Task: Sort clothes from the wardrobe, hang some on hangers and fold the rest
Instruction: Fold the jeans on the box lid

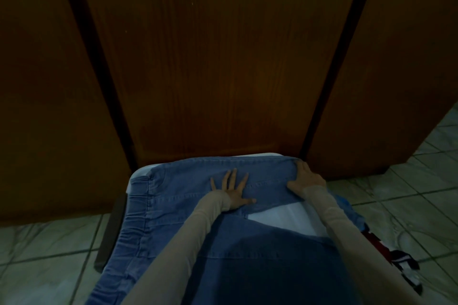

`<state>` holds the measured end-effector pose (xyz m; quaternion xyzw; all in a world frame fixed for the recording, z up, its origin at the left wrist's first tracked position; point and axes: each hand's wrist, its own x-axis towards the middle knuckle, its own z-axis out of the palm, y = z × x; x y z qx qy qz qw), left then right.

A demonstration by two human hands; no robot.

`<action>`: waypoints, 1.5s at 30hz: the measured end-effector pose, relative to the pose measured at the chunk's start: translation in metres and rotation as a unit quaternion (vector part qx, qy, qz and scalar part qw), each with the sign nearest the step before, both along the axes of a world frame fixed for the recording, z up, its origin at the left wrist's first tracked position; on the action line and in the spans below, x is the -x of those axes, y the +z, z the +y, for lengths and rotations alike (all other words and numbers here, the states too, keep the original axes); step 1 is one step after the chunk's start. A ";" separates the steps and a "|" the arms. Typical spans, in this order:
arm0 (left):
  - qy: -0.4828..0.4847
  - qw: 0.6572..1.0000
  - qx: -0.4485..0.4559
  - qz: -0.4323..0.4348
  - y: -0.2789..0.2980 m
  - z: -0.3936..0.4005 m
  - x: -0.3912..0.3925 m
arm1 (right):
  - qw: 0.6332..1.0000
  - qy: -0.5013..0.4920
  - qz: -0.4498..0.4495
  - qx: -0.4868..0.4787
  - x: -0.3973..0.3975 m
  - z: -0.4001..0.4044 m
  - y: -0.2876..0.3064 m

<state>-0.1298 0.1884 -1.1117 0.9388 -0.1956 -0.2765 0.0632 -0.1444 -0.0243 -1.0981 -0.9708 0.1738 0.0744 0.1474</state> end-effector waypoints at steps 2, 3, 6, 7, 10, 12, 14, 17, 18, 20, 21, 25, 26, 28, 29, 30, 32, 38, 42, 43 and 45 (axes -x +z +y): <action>-0.002 1.000 0.000 0.001 -0.001 0.000 0.000 | 0.999 -0.011 0.035 -0.037 -0.001 -0.004 0.003; -0.001 1.000 0.001 0.002 -0.001 0.000 -0.001 | 0.995 -0.017 0.049 -0.085 -0.002 -0.007 0.004; -0.001 1.000 0.000 0.002 -0.001 -0.001 -0.002 | 0.980 -0.022 0.024 -0.195 -0.001 -0.012 0.005; -0.001 1.000 0.000 0.003 -0.001 -0.001 -0.002 | 0.976 -0.029 0.007 -0.214 0.000 -0.012 0.004; -0.002 1.000 0.004 0.003 -0.002 -0.001 -0.003 | 0.969 -0.044 -0.022 -0.243 0.002 -0.011 0.000; -0.004 1.000 0.004 0.001 -0.002 0.000 -0.003 | 0.974 -0.047 -0.010 -0.223 0.006 -0.009 0.000; 0.001 1.000 0.016 -0.013 -0.005 0.000 -0.001 | 0.986 -0.026 0.000 -0.167 0.012 -0.007 -0.003; 0.001 0.995 0.050 -0.083 -0.010 0.008 0.012 | 0.999 0.029 0.003 -0.015 0.025 -0.006 -0.009; -0.004 0.992 0.061 -0.114 -0.012 0.012 0.018 | 0.998 0.048 0.010 0.034 0.030 -0.005 -0.009; -0.008 0.985 0.078 -0.154 -0.016 0.022 0.031 | 0.992 0.089 0.022 0.089 0.045 0.000 -0.009; -0.011 0.984 0.078 -0.159 -0.016 0.027 0.037 | 0.990 0.105 0.031 0.093 0.054 0.004 -0.008; -0.020 0.988 0.054 -0.145 -0.013 0.046 0.062 | 0.983 0.141 0.055 0.108 0.096 0.019 -0.011; -0.019 0.989 0.048 -0.142 -0.012 0.050 0.068 | 0.982 0.148 0.056 0.102 0.106 0.021 -0.010; -0.022 0.990 0.038 -0.133 -0.010 0.057 0.081 | 0.983 0.164 0.056 0.060 0.125 0.023 -0.006; -0.026 0.990 0.035 -0.131 -0.008 0.061 0.088 | 0.982 0.177 0.060 0.039 0.133 0.022 -0.003; -0.032 0.990 0.032 -0.130 -0.007 0.064 0.095 | 0.979 0.192 0.063 0.031 0.140 0.020 0.000; -0.048 0.990 0.016 -0.131 -0.003 0.071 0.108 | 0.979 0.199 0.036 0.019 0.150 0.013 0.007; -0.055 0.990 -0.008 -0.131 0.004 0.095 0.127 | 0.995 0.028 -0.030 0.092 0.172 -0.008 0.026; -0.040 0.991 -0.001 -0.131 0.006 0.102 0.132 | 0.984 -0.073 -0.063 0.147 0.188 -0.016 0.032; -0.033 0.991 0.001 -0.130 0.005 0.103 0.133 | 0.982 -0.095 -0.060 0.149 0.192 -0.020 0.033; -0.023 0.991 0.007 -0.128 0.005 0.102 0.134 | 0.984 -0.114 -0.048 0.125 0.196 -0.030 0.031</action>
